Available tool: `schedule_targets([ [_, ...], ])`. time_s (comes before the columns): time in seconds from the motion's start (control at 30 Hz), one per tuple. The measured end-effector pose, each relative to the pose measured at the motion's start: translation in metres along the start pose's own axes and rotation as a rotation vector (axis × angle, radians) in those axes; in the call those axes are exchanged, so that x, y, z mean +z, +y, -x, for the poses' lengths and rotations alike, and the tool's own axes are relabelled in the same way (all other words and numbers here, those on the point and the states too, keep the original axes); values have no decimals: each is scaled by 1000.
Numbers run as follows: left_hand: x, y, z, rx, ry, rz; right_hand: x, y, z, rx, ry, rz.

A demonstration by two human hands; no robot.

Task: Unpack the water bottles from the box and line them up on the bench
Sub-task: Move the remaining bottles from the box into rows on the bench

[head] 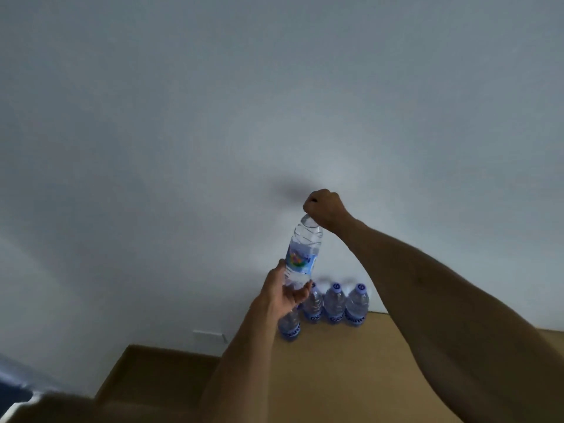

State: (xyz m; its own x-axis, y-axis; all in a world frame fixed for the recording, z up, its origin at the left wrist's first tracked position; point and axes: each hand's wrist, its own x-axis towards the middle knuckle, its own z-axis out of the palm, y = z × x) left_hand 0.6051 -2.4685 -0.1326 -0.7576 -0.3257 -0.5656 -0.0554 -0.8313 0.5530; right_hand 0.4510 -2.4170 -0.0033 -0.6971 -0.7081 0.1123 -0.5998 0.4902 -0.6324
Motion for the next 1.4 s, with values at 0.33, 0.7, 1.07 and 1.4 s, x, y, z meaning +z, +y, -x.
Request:
schedule_targets([
  [0.33,-30,24,-27,104,-201,-101,2,29,16,485,-145,192],
  [0.7,-26,0,-44,24,-8,-1300,24,-5,15,254,-531,434],
  [1.07,-68,14,-49,379,212,-1694,116,48,22,60,-657,742],
  [1.4,-100,1,-84,209,230,-1802,183,99,20,-32,-703,700],
])
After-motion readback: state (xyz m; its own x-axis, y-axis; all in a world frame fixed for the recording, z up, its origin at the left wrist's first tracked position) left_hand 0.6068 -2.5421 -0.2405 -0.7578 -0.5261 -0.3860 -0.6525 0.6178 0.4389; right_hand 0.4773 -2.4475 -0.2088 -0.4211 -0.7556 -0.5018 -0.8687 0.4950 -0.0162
